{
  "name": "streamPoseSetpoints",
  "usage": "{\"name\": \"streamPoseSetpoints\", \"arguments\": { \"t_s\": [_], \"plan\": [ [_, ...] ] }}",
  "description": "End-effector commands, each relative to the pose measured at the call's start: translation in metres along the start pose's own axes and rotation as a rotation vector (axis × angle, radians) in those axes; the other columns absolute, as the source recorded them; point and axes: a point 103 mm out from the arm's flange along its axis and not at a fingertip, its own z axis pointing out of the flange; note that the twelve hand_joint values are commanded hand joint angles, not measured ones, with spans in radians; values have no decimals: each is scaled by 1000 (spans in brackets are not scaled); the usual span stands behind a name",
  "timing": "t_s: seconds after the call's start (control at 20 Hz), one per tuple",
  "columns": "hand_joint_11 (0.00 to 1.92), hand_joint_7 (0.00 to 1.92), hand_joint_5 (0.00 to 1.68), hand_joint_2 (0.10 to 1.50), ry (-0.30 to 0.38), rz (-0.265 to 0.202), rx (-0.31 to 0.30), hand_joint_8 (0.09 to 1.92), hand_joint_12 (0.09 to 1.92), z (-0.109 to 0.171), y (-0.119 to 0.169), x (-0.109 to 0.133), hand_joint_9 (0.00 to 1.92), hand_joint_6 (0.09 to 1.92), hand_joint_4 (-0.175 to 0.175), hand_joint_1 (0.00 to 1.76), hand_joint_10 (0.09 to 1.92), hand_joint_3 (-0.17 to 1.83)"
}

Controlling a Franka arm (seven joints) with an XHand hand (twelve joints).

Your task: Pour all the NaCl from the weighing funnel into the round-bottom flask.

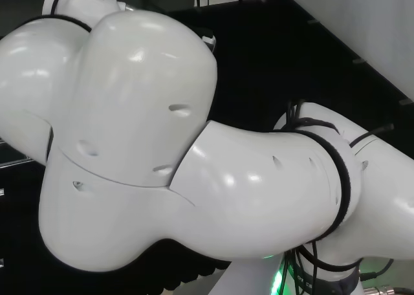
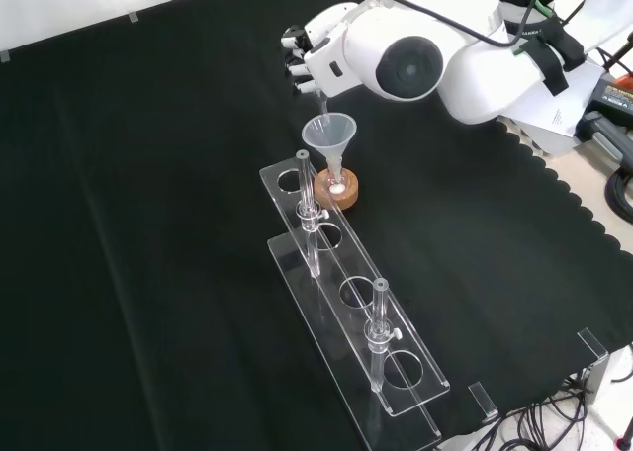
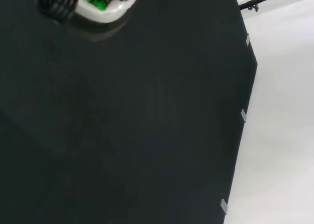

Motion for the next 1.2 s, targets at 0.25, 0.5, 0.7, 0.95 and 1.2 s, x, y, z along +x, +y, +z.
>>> {"name": "streamPoseSetpoints", "arguments": {
  "t_s": [0.25, 0.5, 0.7, 0.95, 1.2],
  "plan": [
    [1181, 1063, 1272, 730, 134, -4, 16, 506, 781, 14, 3, -12, 1433, 623, 175, 1113, 87, 523],
    [1180, 1063, 1272, 730, 309, -27, 11, 506, 782, 25, 7, -17, 1433, 623, 175, 1113, 87, 523],
    [1180, 1062, 1271, 731, 419, -38, 1, 506, 782, 34, 10, -22, 1433, 623, 175, 1113, 87, 522],
    [1179, 1062, 1271, 731, 542, -58, -13, 507, 783, 46, 13, -29, 1433, 624, 175, 1113, 87, 522],
    [1179, 1062, 1271, 732, 673, -62, -2, 507, 783, 52, 13, -37, 1433, 624, 175, 1113, 87, 521]
  ]
}}
